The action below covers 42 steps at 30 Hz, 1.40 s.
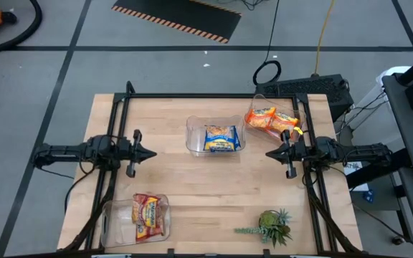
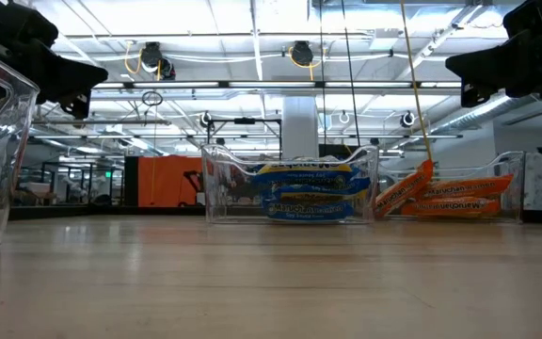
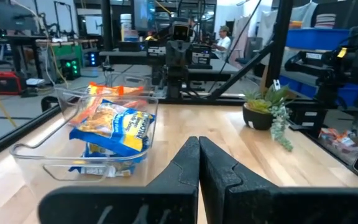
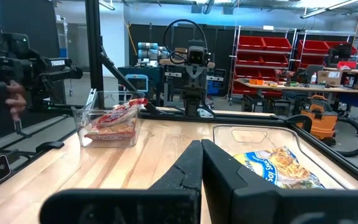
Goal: Sort Maruchan noodles
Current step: Return to Home Position
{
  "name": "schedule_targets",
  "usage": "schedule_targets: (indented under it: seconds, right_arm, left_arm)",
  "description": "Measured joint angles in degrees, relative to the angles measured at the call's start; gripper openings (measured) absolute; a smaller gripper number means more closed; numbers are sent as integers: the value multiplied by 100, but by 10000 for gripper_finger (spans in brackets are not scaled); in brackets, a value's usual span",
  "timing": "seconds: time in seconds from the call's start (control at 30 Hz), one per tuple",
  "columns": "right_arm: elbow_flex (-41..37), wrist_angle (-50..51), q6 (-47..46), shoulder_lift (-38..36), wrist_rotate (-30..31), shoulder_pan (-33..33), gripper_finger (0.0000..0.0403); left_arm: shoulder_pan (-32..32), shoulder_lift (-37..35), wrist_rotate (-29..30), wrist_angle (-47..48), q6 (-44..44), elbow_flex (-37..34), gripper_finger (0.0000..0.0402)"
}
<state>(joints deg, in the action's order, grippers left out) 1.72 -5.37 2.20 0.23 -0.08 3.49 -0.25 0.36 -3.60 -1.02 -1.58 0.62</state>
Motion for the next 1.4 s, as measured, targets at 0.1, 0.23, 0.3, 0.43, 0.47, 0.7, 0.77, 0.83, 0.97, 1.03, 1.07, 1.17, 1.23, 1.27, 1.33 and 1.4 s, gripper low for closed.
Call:
schedule_targets:
  seconds: [0.1,0.23,0.3,0.43,0.47,0.7,0.77,0.83,0.97,1.03,1.07,1.17,1.23,1.27,1.33,1.4]
  right_arm:
    - [0,0,0,0,0,0,0]
    - [0,0,2,0,0,0,0]
    - [0,0,0,0,0,0,0]
    - [0,0,0,0,0,0,0]
    - [0,0,0,0,0,0,0]
    - [0,0,0,0,0,0,0]
    - [0,0,0,0,0,0,0]
    - [0,0,0,0,0,0,0]
    - [0,0,0,0,0,0,0]
    - [0,0,0,0,0,0,0]
    - [1,0,0,0,0,0,0]
    - [2,0,2,0,0,0,0]
    - [0,0,0,0,0,0,0]
    - [0,0,0,0,0,0,0]
    - [0,0,0,0,0,0,0]
    - [0,0,0,0,0,-1,0]
  left_arm:
    - [-22,0,2,0,17,0,5]
    - [-22,0,2,0,11,0,14]
    - [-22,0,2,0,9,0,16]
    - [-22,0,2,-2,7,0,17]
    - [-22,0,3,-1,6,0,17]
    - [-22,0,4,-2,6,0,18]
    - [-22,0,4,-2,6,0,19]
    - [-22,0,4,-2,6,0,19]
    - [-22,0,4,-2,6,0,19]
    - [-22,0,4,-2,6,0,19]
    - [-22,0,4,-2,6,0,19]
    - [-22,0,4,-2,6,0,19]
    - [-22,0,7,-4,6,0,19]
    - [-22,0,6,-2,6,0,19]
    - [-20,0,5,-2,6,0,19]
    - [-21,0,7,-2,6,0,19]
